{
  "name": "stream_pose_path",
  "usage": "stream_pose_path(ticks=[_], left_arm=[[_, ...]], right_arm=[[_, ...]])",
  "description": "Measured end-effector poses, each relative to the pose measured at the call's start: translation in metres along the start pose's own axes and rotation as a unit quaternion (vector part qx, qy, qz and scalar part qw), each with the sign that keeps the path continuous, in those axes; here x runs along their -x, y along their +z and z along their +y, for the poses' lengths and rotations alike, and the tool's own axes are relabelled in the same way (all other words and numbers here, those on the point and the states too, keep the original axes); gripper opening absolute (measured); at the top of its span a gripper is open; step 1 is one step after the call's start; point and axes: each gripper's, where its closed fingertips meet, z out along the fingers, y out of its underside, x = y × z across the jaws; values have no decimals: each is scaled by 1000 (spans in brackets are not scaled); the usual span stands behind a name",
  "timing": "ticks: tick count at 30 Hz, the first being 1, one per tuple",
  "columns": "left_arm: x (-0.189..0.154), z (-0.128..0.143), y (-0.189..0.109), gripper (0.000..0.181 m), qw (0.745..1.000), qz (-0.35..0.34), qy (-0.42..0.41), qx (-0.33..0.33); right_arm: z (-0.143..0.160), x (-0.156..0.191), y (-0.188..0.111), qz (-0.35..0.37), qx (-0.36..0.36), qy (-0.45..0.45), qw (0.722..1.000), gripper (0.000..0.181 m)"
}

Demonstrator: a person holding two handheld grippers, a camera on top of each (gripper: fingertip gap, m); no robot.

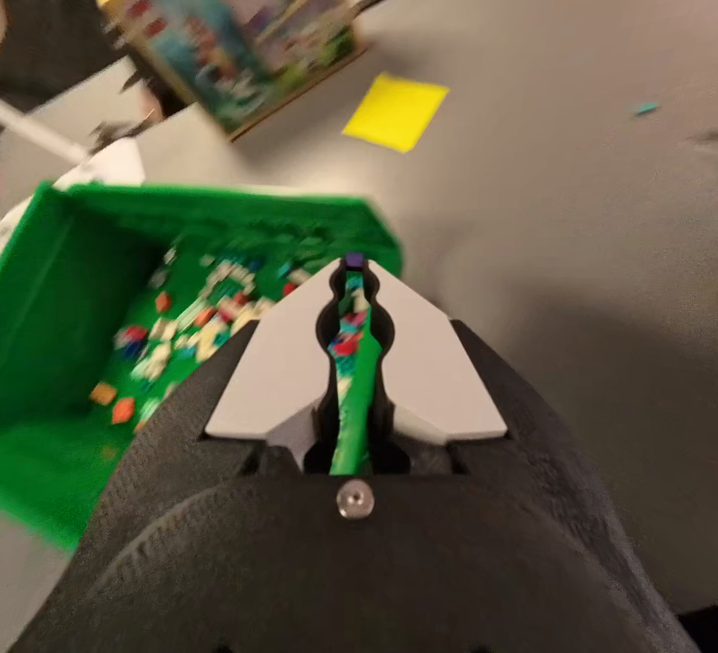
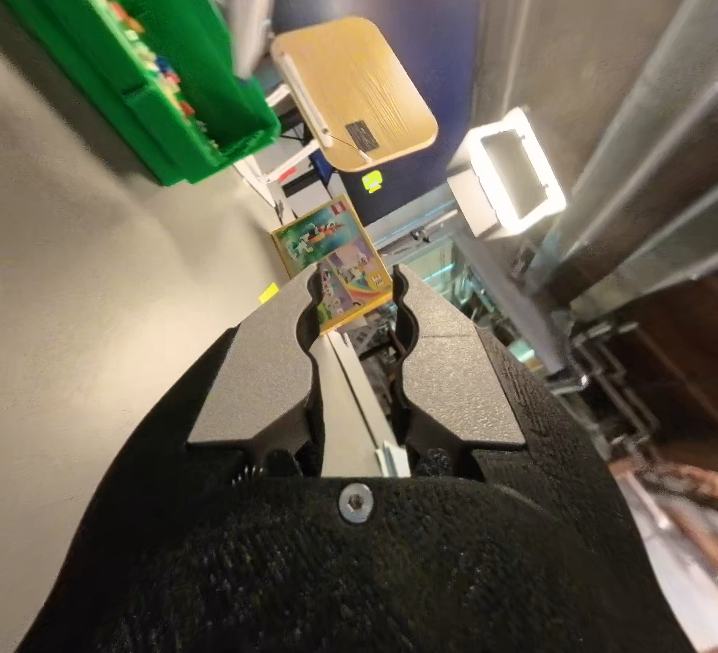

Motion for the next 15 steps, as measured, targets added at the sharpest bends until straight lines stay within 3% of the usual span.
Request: stream_pose_path(ticks=[2,7,12,15], left_arm=[[36,23,-2,7,997,-52,-32,49],[72,58,5,74,982,-96,-100,130],[79,34,0,93,984,-138,-87,70],[70,-1,-10,92,987,-144,-73,-16]], right_arm=[[11,-13,-2,22,9,53,998,34],[50,-41,-8,78,73,105,989,40],[129,-73,-37,143,249,125,950,41],[190,-96,-84,184,371,178,893,36]])
